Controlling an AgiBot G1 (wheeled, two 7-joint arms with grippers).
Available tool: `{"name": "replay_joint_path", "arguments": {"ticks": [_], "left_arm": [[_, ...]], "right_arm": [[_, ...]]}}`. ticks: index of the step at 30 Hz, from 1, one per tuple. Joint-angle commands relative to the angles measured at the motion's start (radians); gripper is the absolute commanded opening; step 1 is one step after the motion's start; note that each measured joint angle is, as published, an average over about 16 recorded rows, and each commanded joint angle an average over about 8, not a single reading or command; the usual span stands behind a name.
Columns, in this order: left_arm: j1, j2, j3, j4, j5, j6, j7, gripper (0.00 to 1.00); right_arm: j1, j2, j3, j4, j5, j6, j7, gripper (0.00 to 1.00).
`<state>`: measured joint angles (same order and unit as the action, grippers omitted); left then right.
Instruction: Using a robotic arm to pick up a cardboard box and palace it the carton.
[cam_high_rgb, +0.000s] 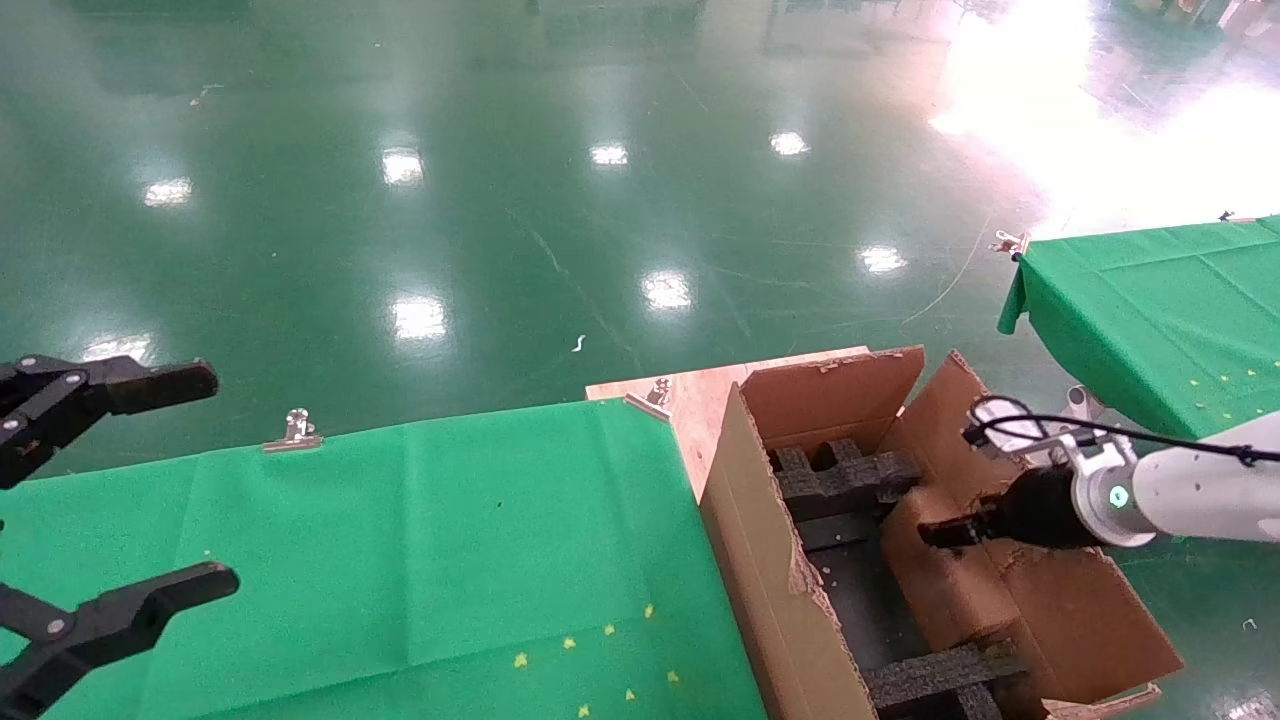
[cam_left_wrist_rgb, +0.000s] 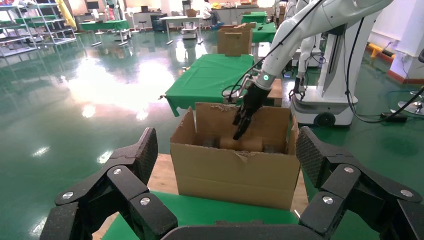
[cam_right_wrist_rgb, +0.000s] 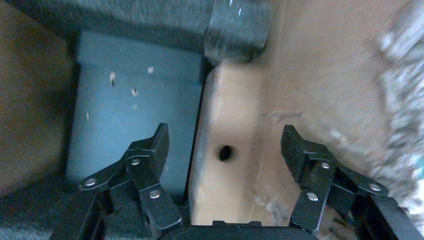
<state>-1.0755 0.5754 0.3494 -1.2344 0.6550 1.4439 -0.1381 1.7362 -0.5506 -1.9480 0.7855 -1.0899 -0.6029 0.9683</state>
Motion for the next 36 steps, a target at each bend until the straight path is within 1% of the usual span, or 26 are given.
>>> {"name": "replay_joint_path", "arguments": {"ticks": [1,6,10,14,19,23,28,36], "left_arm": [[0.000,0.000,0.000,0.000,0.000,0.000,0.000,1.00],[0.000,0.000,0.000,0.000,0.000,0.000,0.000,1.00],[0.000,0.000,0.000,0.000,0.000,0.000,0.000,1.00],[0.000,0.000,0.000,0.000,0.000,0.000,0.000,1.00],[0.000,0.000,0.000,0.000,0.000,0.000,0.000,1.00],[0.000,0.000,0.000,0.000,0.000,0.000,0.000,1.00],[0.000,0.000,0.000,0.000,0.000,0.000,0.000,1.00],[0.000,0.000,0.000,0.000,0.000,0.000,0.000,1.00]], "right_arm": [[0.014,0.006,0.002,0.006,-0.004,0.002,0.002,1.00],[0.089,0.033,0.021,0.057,-0.021,0.001,-0.005,1.00],[0.173,0.071,0.051,0.145,-0.030,-0.018,-0.033,1.00],[0.263,0.132,0.101,0.281,-0.008,-0.070,-0.101,1.00],[0.341,0.208,0.172,0.427,0.074,-0.171,-0.220,1.00],[0.373,0.244,0.210,0.486,0.136,-0.239,-0.295,1.00],[0.389,0.261,0.231,0.514,0.172,-0.279,-0.328,1.00],[0.373,0.250,0.229,0.497,0.160,-0.266,-0.314,1.00]]}}
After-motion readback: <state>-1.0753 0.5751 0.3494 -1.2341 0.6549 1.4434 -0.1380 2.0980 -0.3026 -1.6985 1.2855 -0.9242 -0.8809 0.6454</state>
